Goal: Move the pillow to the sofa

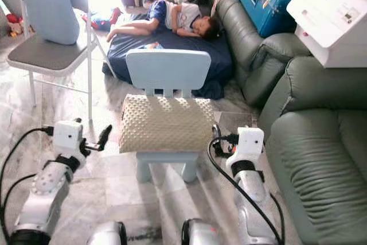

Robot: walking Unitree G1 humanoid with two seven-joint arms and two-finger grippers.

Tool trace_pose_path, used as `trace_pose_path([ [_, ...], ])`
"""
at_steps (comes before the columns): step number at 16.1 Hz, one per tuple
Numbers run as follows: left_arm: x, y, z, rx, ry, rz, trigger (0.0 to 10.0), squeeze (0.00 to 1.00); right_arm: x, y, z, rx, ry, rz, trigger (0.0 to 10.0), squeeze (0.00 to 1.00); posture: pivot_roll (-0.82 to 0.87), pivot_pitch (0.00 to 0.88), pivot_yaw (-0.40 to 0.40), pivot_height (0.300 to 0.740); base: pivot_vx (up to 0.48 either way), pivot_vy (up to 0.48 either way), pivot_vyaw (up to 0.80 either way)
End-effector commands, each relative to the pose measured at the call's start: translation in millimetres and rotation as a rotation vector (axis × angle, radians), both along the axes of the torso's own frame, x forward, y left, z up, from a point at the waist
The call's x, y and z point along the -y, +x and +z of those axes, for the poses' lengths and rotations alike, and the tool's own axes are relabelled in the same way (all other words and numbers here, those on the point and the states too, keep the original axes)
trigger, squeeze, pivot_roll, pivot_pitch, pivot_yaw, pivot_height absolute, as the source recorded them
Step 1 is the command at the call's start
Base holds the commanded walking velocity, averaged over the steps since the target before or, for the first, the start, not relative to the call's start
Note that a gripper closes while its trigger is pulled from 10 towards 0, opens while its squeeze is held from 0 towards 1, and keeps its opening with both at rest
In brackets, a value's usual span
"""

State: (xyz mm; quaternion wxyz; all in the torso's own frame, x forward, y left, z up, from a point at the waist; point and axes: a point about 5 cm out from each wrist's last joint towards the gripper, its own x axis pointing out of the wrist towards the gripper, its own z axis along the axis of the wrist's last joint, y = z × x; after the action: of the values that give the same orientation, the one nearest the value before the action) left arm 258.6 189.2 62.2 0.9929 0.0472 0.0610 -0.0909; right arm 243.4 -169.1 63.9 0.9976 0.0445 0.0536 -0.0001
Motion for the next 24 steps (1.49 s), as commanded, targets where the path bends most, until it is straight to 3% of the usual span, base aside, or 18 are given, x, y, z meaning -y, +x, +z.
trace_pose_path([
  [1, 7.7, 0.3, 1.9, -0.002, -0.015, -0.035, 10.0, 0.75, 4.7, -1.1, 3.5, 0.011, -0.012, -0.019, 10.0, 1.0, -0.06, 0.065, -0.033, 0.74, 0.0, 0.0, 0.0],
  [2, 9.8, 0.6, 2.1, -0.004, -0.018, -0.047, 10.0, 0.75, 4.9, -0.9, 3.0, 0.005, -0.018, -0.021, 10.0, 1.0, -0.06, 0.068, -0.032, 0.74, 0.0, 0.0, 0.0],
  [3, 12.0, 1.3, 3.7, -0.001, -0.005, -0.07, 10.0, 0.0, 7.1, -1.3, 2.3, -0.004, -0.013, -0.033, 10.0, 0.0, -0.06, 0.085, -0.03, 0.74, 0.0, 0.0, 0.0],
  [9, 10.3, 3.9, 8.1, 0.008, -0.041, -0.049, 10.0, 0.0, 9.5, 2.1, 2.9, -0.009, -0.015, -0.028, 10.0, 0.0, -0.07, 0.103, -0.036, 0.74, 0.177, 0.0, -0.22],
  [18, 19.8, 6.6, 8.3, 0.0, -0.072, -0.047, 10.0, 0.0, 4.7, 15.5, 10.1, 0.014, -0.058, 0.026, 10.0, 0.0, -0.08, 0.109, -0.04, 0.74, 0.422, 0.0, 0.0],
  [24, 19.1, 9.4, 8.1, -0.007, -0.075, -0.006, 10.0, 0.0, 1.7, 17.2, 11.3, 0.022, -0.07, 0.054, 10.0, 0.0, -0.07, 0.109, -0.04, 0.74, 0.357, 0.317, 0.68],
])
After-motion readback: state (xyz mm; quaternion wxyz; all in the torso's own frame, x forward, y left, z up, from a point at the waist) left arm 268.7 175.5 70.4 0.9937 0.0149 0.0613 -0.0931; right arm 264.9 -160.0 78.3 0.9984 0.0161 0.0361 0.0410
